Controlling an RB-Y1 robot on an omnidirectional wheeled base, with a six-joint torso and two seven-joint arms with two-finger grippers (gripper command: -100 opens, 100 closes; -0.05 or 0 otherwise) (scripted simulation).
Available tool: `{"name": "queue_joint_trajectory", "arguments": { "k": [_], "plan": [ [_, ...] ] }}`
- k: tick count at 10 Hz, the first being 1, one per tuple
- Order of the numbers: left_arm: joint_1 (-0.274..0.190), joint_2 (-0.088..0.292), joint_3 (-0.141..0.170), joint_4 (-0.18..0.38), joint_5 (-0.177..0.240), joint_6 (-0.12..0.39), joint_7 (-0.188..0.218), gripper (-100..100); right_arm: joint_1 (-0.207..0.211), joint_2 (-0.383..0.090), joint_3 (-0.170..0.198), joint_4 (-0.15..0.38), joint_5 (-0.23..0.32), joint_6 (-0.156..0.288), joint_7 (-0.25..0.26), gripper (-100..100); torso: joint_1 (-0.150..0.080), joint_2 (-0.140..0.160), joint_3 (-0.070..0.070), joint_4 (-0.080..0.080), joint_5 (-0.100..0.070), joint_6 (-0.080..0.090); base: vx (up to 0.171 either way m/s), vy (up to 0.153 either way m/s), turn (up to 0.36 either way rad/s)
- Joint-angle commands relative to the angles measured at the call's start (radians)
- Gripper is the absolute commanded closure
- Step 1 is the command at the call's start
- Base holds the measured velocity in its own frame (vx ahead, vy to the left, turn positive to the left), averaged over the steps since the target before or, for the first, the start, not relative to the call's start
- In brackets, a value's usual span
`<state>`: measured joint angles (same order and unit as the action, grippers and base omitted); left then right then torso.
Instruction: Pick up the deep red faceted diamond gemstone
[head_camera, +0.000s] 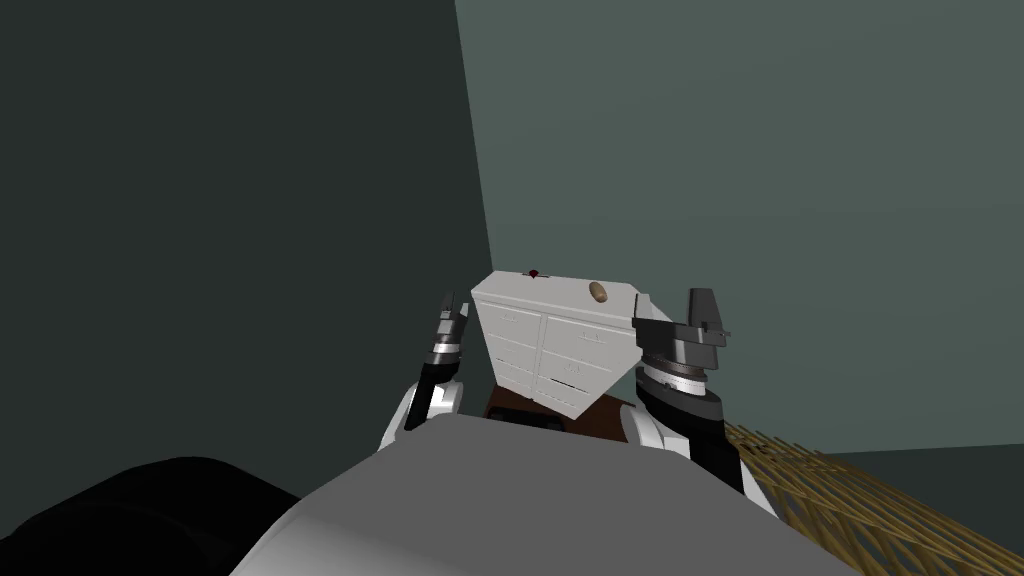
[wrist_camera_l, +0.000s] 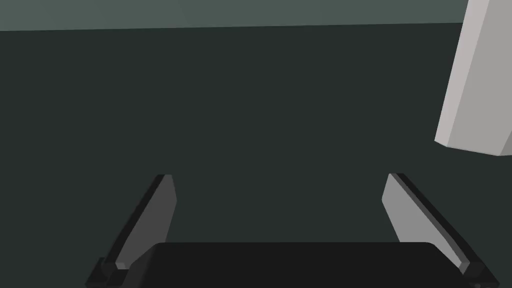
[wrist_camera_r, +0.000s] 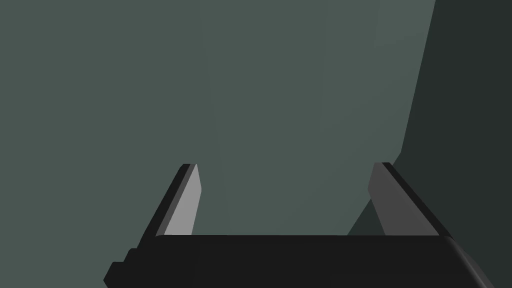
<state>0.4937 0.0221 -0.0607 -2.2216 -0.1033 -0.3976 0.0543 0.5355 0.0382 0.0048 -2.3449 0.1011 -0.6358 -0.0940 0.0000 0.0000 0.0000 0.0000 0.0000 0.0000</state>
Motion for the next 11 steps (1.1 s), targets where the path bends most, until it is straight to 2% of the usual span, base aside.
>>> {"name": "queue_joint_trajectory", "arguments": {
  "k": [1,4,5,7,8,9,10,11],
  "plan": [
    [-0.044,0.019,0.005,0.026,0.000,0.019,-0.006,-100,0.000,0.000,0.000,0.000,0.000,0.000,0.000,0,0.000,0.000,0.000,0.000,0.000,0.000,-0.063,-0.013,0.028],
    [-0.132,0.051,0.016,0.089,0.001,0.068,-0.020,-100,0.000,0.000,0.000,0.000,0.000,0.000,0.000,0,0.000,0.006,0.004,0.001,0.000,0.000,-0.114,-0.006,0.028],
    [-0.150,0.051,0.016,0.089,0.001,0.068,-0.020,-100,0.000,0.000,0.000,0.000,0.000,0.000,0.000,0,0.000,0.007,0.004,0.002,0.000,0.000,-0.086,-0.007,0.009],
    [-0.219,0.074,0.025,0.149,0.003,0.115,-0.030,-100,0.000,0.000,0.000,0.000,0.000,0.000,0.000,0,-0.001,0.005,0.003,0.001,0.000,0.000,-0.073,-0.013,0.032],
    [-0.245,0.074,0.025,0.149,0.003,0.115,-0.030,-100,0.000,0.000,0.000,0.000,0.000,0.000,0.000,0,-0.001,0.005,0.003,0.001,0.000,0.000,-0.068,-0.002,0.010],
    [-0.274,0.086,0.030,0.184,0.005,0.143,-0.036,-100,0.000,0.000,0.000,0.000,0.000,0.000,0.000,0,0.000,0.004,0.003,0.001,0.000,0.000,-0.069,-0.003,0.017],
    [-0.301,0.086,0.030,0.184,0.005,0.143,-0.036,-100,0.000,0.000,0.000,0.000,0.000,0.000,0.000,0,0.000,0.004,0.002,0.001,0.000,0.000,-0.054,-0.005,0.011],
    [-0.335,0.098,0.035,0.221,0.007,0.174,-0.041,-100,0.000,0.000,0.000,0.000,0.000,0.000,0.000,0,0.000,0.003,0.002,0.001,0.000,0.000,-0.061,-0.002,0.028]
  ]
}}
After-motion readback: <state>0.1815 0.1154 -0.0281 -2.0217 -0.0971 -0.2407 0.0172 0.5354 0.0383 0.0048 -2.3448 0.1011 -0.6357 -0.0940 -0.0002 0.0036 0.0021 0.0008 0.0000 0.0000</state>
